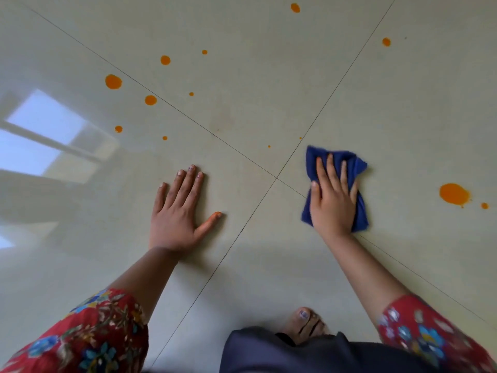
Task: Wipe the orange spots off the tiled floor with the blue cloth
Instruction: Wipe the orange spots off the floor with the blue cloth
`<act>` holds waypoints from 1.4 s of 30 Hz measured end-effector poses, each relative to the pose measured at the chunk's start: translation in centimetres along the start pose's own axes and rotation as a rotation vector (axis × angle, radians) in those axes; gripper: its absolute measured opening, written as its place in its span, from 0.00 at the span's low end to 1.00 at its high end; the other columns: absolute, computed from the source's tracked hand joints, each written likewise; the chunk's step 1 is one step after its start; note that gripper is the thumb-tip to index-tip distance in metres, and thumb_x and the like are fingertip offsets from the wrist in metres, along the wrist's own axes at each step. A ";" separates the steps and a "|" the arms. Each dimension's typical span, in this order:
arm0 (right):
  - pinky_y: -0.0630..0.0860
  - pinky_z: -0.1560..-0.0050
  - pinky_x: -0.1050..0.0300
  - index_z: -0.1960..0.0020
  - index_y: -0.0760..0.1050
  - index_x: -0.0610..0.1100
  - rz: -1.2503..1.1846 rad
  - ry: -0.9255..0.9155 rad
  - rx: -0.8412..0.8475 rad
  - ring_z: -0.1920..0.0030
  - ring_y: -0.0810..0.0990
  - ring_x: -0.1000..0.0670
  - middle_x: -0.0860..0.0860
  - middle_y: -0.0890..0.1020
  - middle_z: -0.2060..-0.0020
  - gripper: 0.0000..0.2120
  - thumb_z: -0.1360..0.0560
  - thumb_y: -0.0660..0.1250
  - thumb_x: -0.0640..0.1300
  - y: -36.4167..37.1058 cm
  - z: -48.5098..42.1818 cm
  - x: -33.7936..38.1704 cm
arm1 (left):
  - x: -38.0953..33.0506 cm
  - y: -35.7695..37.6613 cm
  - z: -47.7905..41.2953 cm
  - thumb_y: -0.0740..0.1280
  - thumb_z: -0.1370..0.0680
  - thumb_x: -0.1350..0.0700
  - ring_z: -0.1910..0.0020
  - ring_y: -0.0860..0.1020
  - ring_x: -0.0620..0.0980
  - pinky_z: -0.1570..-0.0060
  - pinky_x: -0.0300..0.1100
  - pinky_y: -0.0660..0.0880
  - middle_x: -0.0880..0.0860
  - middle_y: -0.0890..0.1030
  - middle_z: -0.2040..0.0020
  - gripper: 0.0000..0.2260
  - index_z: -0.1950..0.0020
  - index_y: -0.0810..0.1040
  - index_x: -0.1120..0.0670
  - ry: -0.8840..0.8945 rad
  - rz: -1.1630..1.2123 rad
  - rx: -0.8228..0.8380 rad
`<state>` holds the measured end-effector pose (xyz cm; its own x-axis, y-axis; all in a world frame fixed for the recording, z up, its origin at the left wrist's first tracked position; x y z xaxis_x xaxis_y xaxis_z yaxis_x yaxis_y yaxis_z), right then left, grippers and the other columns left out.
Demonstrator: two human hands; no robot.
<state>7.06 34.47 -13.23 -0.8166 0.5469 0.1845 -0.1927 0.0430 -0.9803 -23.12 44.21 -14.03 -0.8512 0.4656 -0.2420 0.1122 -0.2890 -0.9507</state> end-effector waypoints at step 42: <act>0.63 0.33 0.45 0.24 0.62 0.52 0.017 -0.314 0.041 0.24 0.60 0.48 0.55 0.62 0.24 0.24 0.20 0.51 0.51 1.5 2.5 5.8 | 0.1 -0.1 0.1 0.50 0.24 0.31 0.21 0.45 0.45 0.24 0.52 0.48 0.45 0.47 0.20 0.37 0.20 0.48 0.47 0.007 0.023 -0.018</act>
<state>0.69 35.66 -13.45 -0.9467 0.2623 0.1869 -0.1941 -0.0016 -0.9810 -23.22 44.22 -13.92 -0.8446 0.4650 -0.2654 0.1413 -0.2845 -0.9482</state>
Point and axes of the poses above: each hand's wrist, its own z-axis away from the middle knuckle, its own y-axis out of the palm, x = y × z, the point moved 10 cm from there along -z, towards the middle knuckle
